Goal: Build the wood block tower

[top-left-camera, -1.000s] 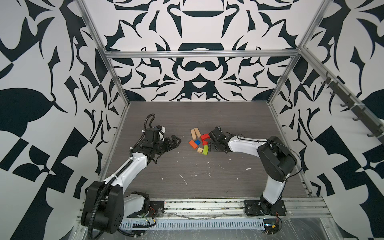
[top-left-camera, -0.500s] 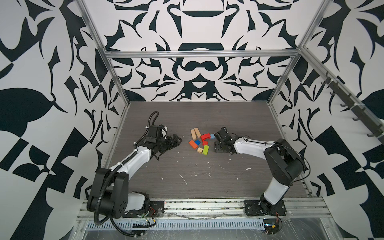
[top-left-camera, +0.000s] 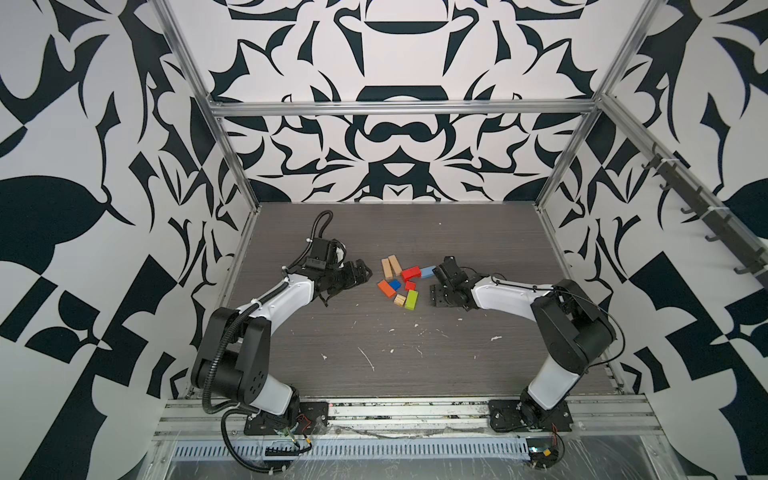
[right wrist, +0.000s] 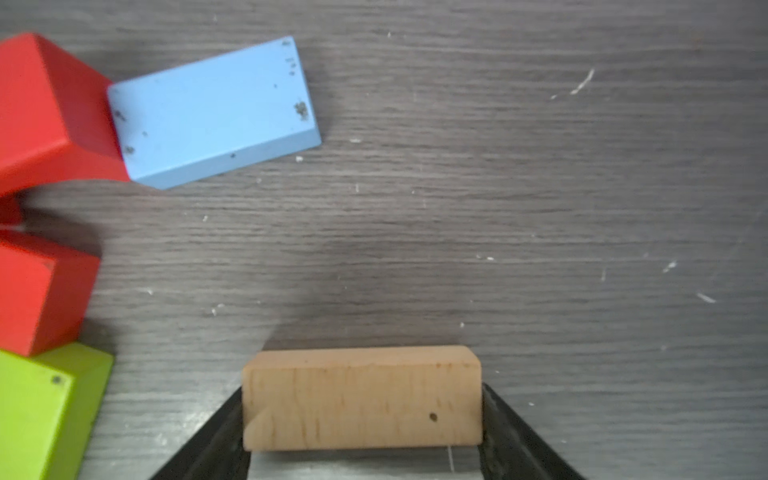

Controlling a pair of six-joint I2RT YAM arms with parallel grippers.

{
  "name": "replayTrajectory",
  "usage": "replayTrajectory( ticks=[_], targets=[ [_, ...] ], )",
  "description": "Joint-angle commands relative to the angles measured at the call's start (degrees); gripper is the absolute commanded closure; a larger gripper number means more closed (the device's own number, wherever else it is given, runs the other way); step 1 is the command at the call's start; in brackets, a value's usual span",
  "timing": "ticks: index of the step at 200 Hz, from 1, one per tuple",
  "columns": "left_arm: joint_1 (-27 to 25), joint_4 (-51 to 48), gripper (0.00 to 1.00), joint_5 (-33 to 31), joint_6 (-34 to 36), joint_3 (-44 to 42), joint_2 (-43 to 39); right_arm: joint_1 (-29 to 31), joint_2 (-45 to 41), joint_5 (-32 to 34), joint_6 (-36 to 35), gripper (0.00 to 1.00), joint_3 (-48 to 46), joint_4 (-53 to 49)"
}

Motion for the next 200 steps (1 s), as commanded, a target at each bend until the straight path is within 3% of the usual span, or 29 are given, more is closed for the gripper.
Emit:
replayTrajectory(
  ticks=[1, 23, 81, 150, 200],
  targets=[
    [-0.4, -3.1, 0.05, -3.4, 1.9, 3.4, 1.4, -0.1, -1.7, -0.3, -1.1, 0.10, 0.2, -1.0],
    [-0.4, -5.6, 0.05, -5.2, 2.9, 7.3, 3.9, -0.2, -3.1, -0.3, -1.5, 0.01, 0.3, -1.6],
    [-1.3, -9.9, 0.17, -7.6, 2.7, 18.1, 13.0, -0.1, -10.3, -1.1, -2.1, 0.00, 0.5, -5.9],
    [-6.3, -17.7, 0.30, -11.9, 2.1, 33.7, 25.9, -0.1, -18.3, -1.5, 0.8, 0.00, -1.6, -9.6],
    [-9.4, -20.9, 0.38, -12.8, -0.5, 38.7, 31.3, -0.2, -21.2, -1.5, 1.9, 0.01, -3.9, -9.7]
  ],
)
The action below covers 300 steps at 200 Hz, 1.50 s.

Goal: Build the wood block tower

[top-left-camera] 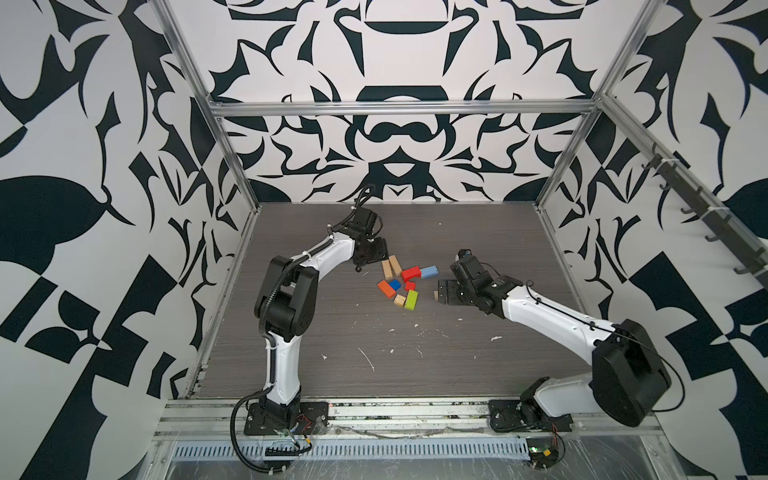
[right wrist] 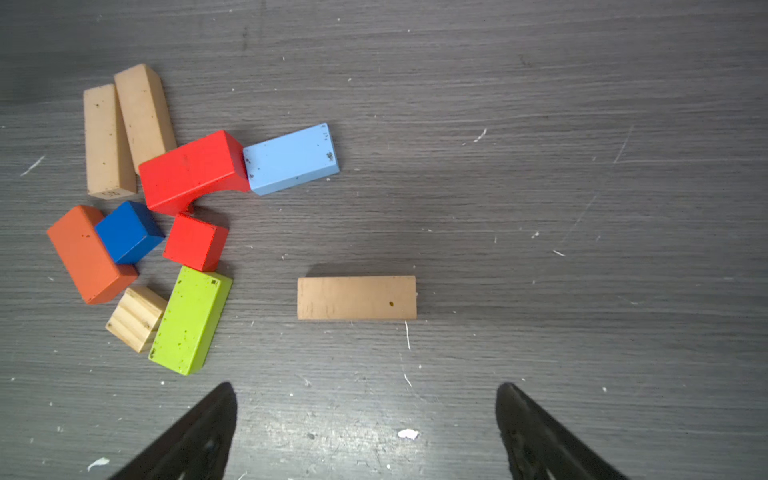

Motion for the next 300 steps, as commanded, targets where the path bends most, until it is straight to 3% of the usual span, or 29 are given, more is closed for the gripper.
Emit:
replayTrajectory(
  ticks=[1, 50, 128, 255, 277, 300],
  targets=[
    [-1.5, -5.1, 0.38, -1.8, -1.7, 2.2, 2.1, -0.1, -1.6, 0.1, 1.2, 0.01, -1.0, -0.8],
    [-4.4, -7.2, 0.38, -4.2, -2.6, 2.6, 4.6, -0.1, -1.0, 0.1, 1.5, 0.00, -1.3, -0.2],
    [-4.4, -7.8, 0.45, -6.0, -2.2, 1.9, 5.8, -0.1, -0.3, 0.1, 1.4, 0.01, -1.5, 0.0],
    [-4.4, -8.7, 0.46, -6.6, -1.2, 5.8, 9.2, 0.0, 1.3, -2.2, 0.8, 0.01, -0.9, 0.4],
    [-4.4, -10.6, 0.59, -7.4, -0.5, 8.0, 10.7, 0.0, 1.6, -2.2, 0.8, 0.01, -0.7, 0.4],
    [-4.4, -11.9, 0.61, -8.6, -0.1, 8.6, 11.3, -0.1, 1.3, -2.1, 0.9, 0.01, -0.9, 0.2]
  ],
)
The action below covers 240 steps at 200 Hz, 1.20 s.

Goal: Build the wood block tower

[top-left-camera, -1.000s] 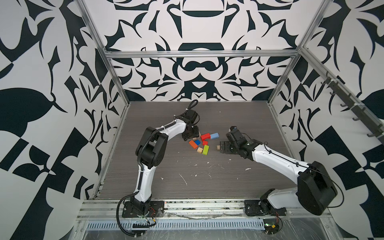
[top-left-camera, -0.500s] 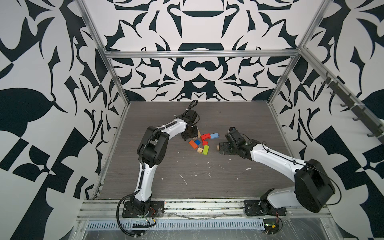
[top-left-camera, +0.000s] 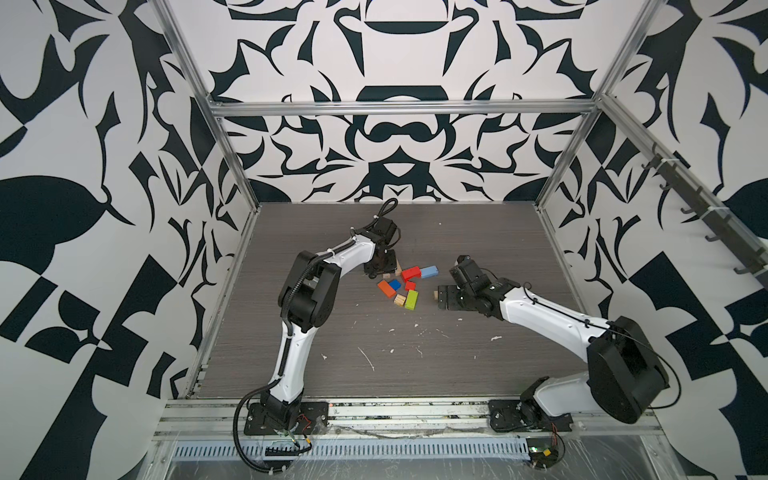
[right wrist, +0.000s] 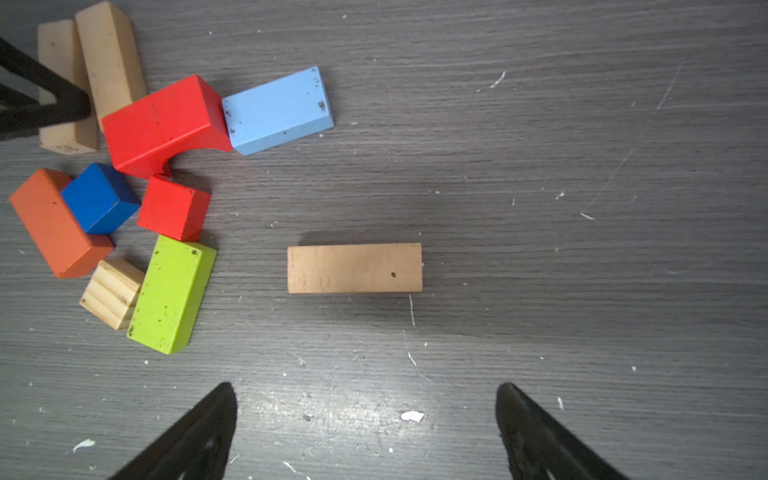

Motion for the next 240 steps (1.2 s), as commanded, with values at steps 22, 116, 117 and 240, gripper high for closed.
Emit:
replayTrajectory(
  ticks=[22, 116, 117, 240],
  targets=[
    [0.2, -4.4, 0.62, -3.0, 1.0, 0.5, 1.6, 0.0, -0.8, 0.2, -0.3, 0.00, 0.1, 0.6],
    [2.3, -5.7, 0.63, -2.1, 7.1, 2.1, 3.4, 0.0, -0.4, 0.2, -0.3, 0.01, 0.9, -0.2],
    [2.3, -5.7, 0.64, -2.2, 7.2, 2.1, 3.4, 0.0, -0.4, 0.2, -0.3, 0.00, 0.9, -0.2],
    [0.9, -0.8, 0.86, -2.3, 16.0, -6.5, -10.0, -0.1, -1.1, 0.3, -0.7, 0.01, 2.0, -0.9]
  ],
)
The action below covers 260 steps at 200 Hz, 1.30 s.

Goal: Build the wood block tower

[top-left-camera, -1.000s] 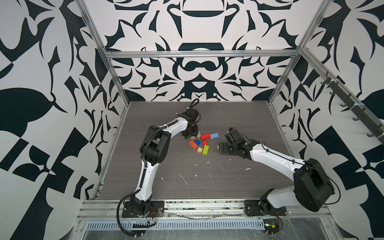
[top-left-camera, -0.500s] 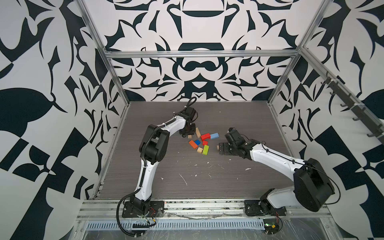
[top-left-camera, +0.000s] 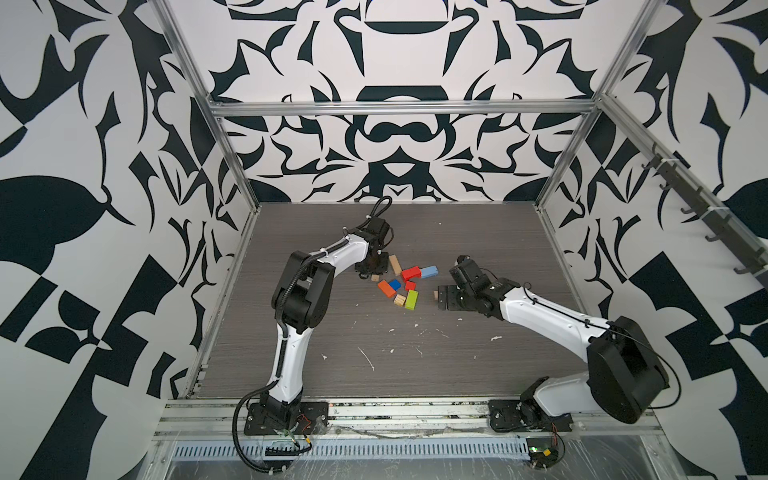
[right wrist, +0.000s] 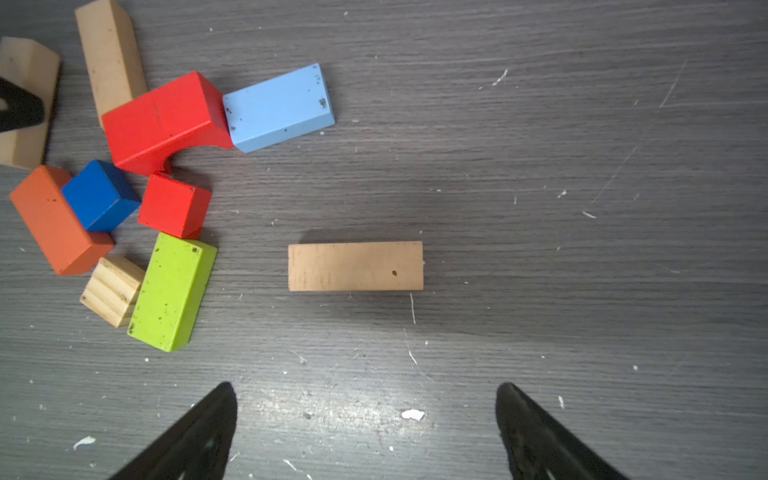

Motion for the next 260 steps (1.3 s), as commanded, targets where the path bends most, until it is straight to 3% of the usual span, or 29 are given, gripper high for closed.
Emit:
replayTrajectory(
  ticks=[1, 40, 103, 185, 232, 260],
  targets=[
    [-0.8, -0.2, 0.86, 0.0, 2.9, -1.1, -5.3, -0.1, -1.1, 0.5, -0.5, 0.01, 2.0, -0.7],
    [-3.7, -0.3, 0.87, 0.2, 6.6, -2.5, -9.1, -0.1, -1.4, 0.2, -0.5, 0.01, 2.3, -1.4],
    [-15.1, 3.1, 0.85, 0.6, 11.0, -7.7, -13.4, -4.7, -5.9, -1.1, 3.0, 0.02, 1.2, -5.3],
    [-28.1, 8.4, 0.86, 1.9, 4.4, -10.2, -9.8, -13.0, -15.5, -1.0, 6.7, 0.03, -4.6, -10.3],
    [-30.5, 8.2, 0.86, 2.8, 3.2, -7.6, -4.9, -13.7, -16.2, -2.0, 7.3, 0.03, -6.1, -10.7],
    [-30.6, 7.8, 0.80, 3.7, 2.3, -7.1, -3.1, -13.7, -17.0, -2.0, 7.2, 0.03, -7.3, -11.2]
  ],
)
